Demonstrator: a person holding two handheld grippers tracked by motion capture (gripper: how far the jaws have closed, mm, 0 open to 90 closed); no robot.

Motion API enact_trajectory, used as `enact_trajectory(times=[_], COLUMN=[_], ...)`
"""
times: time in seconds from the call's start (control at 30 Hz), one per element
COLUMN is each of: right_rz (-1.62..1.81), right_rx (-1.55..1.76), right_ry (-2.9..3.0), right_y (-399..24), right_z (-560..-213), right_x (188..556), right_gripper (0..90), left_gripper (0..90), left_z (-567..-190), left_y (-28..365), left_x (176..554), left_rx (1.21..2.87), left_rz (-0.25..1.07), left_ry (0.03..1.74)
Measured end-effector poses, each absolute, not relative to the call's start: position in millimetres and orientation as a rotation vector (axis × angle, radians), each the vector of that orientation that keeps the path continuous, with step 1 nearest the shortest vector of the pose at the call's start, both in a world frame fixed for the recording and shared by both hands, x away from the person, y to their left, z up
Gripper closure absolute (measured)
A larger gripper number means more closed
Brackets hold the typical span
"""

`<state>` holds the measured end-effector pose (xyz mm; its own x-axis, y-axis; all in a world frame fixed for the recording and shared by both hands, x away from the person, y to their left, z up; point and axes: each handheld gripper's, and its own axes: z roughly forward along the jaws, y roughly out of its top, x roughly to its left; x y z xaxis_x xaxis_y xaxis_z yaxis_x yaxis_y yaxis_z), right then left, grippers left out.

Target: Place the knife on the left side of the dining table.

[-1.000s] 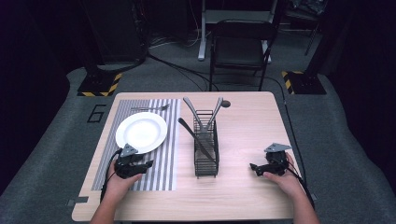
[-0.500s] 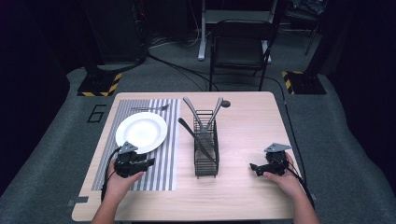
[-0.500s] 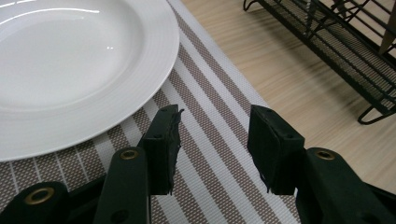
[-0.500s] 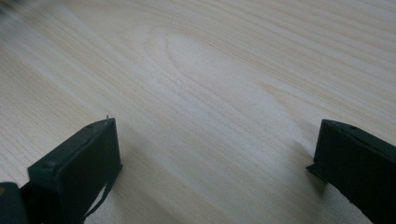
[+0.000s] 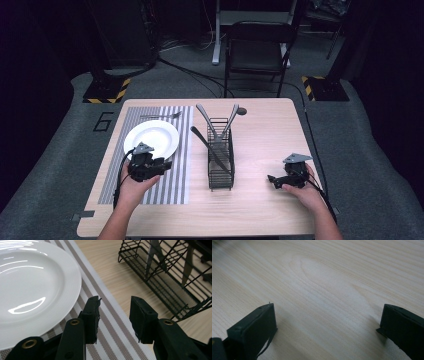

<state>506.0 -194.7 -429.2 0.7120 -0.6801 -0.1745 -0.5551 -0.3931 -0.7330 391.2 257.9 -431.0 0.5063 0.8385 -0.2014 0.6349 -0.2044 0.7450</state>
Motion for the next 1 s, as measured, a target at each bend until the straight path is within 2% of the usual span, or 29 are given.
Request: enact_trajectory(times=[0.37, 1.0], right_rz=[-0.194, -0.194], right_rx=[-2.096, -2.095], right_ry=[0.937, 0.937], right_y=[-195, -195], right_z=[-429, -429], right_x=[506, 506], right_gripper=[0.0, 0.0], left_gripper=[62.7, 63.9], left_z=[-389, -351], left_y=[247, 221], left_x=[404, 419], left_rx=[1.876, 1.883], left_rz=[0.279, 0.265], left_ry=[1.192, 1.198])
